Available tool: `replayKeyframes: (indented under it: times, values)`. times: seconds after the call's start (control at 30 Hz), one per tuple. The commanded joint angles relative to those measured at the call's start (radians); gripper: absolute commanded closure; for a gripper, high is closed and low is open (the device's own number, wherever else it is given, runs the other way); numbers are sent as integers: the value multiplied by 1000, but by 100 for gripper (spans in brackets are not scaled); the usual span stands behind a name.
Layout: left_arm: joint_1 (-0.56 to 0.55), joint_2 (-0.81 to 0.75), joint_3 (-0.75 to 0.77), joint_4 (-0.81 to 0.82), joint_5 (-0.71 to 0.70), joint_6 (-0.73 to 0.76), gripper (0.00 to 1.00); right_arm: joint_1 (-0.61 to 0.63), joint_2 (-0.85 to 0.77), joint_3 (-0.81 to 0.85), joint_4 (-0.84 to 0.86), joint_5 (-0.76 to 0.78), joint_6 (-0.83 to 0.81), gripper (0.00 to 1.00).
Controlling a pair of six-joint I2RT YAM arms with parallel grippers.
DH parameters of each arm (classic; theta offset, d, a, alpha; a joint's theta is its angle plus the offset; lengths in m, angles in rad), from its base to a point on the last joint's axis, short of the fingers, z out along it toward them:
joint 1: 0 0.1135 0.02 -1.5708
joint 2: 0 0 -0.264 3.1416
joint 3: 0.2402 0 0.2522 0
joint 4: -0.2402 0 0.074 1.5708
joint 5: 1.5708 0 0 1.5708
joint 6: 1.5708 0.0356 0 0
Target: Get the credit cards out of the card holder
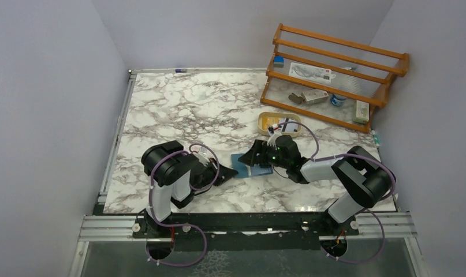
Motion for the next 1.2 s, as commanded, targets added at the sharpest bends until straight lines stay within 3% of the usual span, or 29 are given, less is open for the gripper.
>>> replayKeyframes:
  times: [0.0,0.17,0.27,0.53,0.8,0.97,1.17]
  values:
    - [-7,-134,13,34,83,93,100,-5,16,16,32,-64,-31,13]
    - [-7,-385,78,-287,75,197,100,-4,-5,54,-41,-44,-46,13]
    - [-6,-470,112,-396,76,237,100,-5,-7,59,-42,-45,-45,13]
    - [-6,-469,111,-355,103,227,100,-5,25,15,101,-103,28,13]
    - [-2,-485,92,-354,75,262,100,-11,18,-35,281,-256,117,13]
    - [7,-512,68,-357,61,278,100,-41,52,-120,489,-351,225,13]
    - [26,-554,45,-369,54,295,100,-62,234,-171,910,-460,396,15]
